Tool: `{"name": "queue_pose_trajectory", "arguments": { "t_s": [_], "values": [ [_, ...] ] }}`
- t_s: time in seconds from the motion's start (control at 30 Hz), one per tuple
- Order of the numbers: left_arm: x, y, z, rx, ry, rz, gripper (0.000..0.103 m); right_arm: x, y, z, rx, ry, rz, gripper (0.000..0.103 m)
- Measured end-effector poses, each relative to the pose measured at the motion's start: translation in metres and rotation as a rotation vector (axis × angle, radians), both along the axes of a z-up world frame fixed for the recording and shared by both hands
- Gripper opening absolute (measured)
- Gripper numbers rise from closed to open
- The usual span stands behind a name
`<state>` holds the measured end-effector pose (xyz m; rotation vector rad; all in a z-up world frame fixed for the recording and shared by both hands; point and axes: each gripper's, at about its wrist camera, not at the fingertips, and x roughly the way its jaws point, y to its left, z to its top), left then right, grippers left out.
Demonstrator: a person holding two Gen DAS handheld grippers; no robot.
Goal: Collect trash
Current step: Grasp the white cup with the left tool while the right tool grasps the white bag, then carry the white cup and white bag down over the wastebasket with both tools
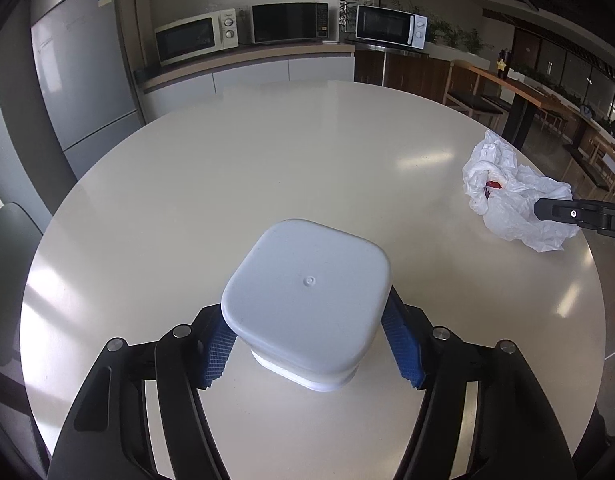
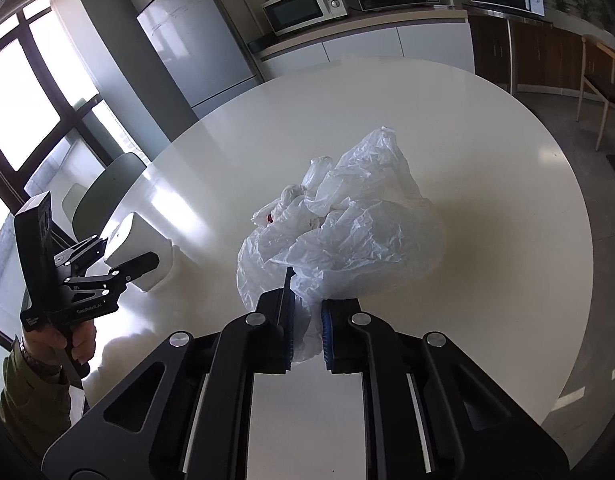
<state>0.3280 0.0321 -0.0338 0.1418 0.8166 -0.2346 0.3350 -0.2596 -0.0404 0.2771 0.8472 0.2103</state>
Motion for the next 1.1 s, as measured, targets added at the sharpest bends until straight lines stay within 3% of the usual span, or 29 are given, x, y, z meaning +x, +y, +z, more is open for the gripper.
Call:
{"name": "queue_pose_trajectory", "arguments": {
  "t_s": [0.43,0.7,0.9,1.1],
  "values": [
    [-0.098,0.000,0.030,-0.073,-0.034,0.182,0.066,-0.072,0.032,0.038,-0.031,-0.129,0.096,0.007],
    [-0.143,-0.005,0.035,-0.096,-0.049,0.223,0.066,-0.125,0.052,0.046,-0.040,-0.181,0.159,0.007],
    [-0.177,-0.004,0.035,-0.118,-0.050,0.265,0.066,-0.167,0.060,0.043,-0.009,-0.176,0.191,0.007],
    [-0.213,-0.016,0.032,-0.142,-0.052,0.245,0.066,-0.212,0.066,0.043,-0.017,-0.164,0.229,0.007]
  ]
}}
